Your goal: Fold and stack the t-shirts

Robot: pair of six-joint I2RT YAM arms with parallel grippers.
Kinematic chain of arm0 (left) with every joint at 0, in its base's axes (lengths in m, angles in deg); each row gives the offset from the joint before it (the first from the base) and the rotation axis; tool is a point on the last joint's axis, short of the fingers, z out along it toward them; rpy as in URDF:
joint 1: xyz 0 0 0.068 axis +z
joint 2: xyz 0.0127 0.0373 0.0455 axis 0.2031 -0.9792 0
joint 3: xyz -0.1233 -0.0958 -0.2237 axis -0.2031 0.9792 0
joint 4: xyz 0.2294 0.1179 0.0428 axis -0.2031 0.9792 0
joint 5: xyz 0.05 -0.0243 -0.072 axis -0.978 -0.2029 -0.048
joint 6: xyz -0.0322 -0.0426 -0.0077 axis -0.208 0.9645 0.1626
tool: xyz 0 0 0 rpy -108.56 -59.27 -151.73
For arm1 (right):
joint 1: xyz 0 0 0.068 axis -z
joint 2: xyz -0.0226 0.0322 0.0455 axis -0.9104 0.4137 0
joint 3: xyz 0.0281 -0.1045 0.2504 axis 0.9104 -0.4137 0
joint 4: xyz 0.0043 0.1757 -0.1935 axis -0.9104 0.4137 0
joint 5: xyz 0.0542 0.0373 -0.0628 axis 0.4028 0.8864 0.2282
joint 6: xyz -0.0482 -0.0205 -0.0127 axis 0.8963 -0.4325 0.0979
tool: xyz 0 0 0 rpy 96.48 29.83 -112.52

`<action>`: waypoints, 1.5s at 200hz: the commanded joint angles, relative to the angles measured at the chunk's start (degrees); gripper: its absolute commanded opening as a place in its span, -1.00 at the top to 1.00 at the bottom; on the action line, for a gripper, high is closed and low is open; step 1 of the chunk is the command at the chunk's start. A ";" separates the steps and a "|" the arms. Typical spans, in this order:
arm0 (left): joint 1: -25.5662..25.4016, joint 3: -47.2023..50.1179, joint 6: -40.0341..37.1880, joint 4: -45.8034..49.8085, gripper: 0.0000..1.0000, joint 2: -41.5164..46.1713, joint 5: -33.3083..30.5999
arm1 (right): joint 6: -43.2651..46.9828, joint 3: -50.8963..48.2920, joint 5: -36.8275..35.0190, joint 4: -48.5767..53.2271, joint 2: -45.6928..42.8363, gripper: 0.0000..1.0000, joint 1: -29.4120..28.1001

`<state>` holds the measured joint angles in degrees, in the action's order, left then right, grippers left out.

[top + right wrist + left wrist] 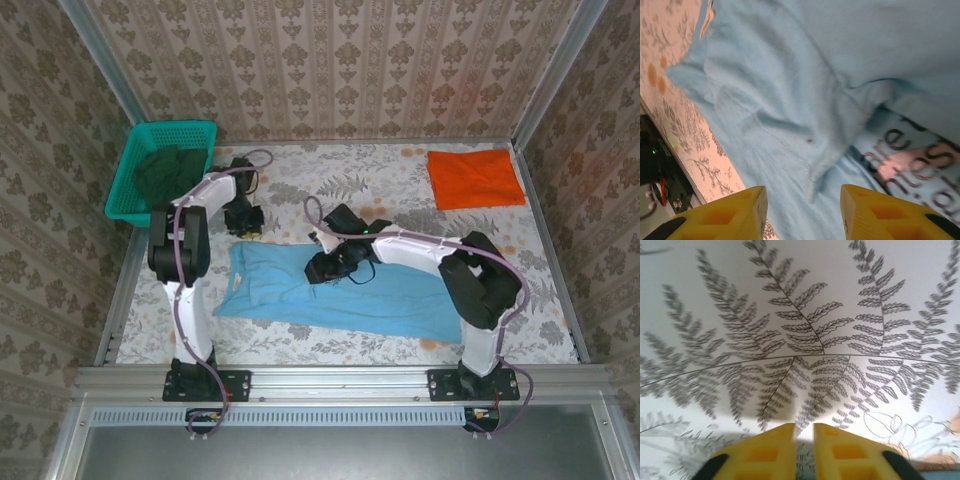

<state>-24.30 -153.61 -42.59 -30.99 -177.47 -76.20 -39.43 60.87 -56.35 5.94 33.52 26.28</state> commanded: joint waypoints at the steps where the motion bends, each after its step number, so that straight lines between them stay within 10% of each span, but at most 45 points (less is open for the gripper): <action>1: 0.35 0.63 -0.49 2.08 0.51 8.89 -0.92 | -6.38 -3.60 0.05 -5.68 -3.73 0.13 3.28; 108: 0.54 11.52 -2.57 0.19 0.08 10.77 1.90 | -20.01 -17.53 -22.17 0.28 -17.21 0.20 21.46; 249: 0.80 5.78 -1.54 -3.49 0.93 5.64 -7.45 | -26.55 -19.15 -24.98 5.71 -11.66 0.23 33.94; 300: 1.24 0.09 -0.87 -2.37 0.85 -0.14 -14.63 | -28.51 -19.82 -24.63 5.15 -11.17 0.23 37.15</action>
<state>-23.99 -150.15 -44.14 -34.07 -174.52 -85.01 -66.05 41.70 -79.71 9.06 21.59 62.12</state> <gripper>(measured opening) 0.055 0.385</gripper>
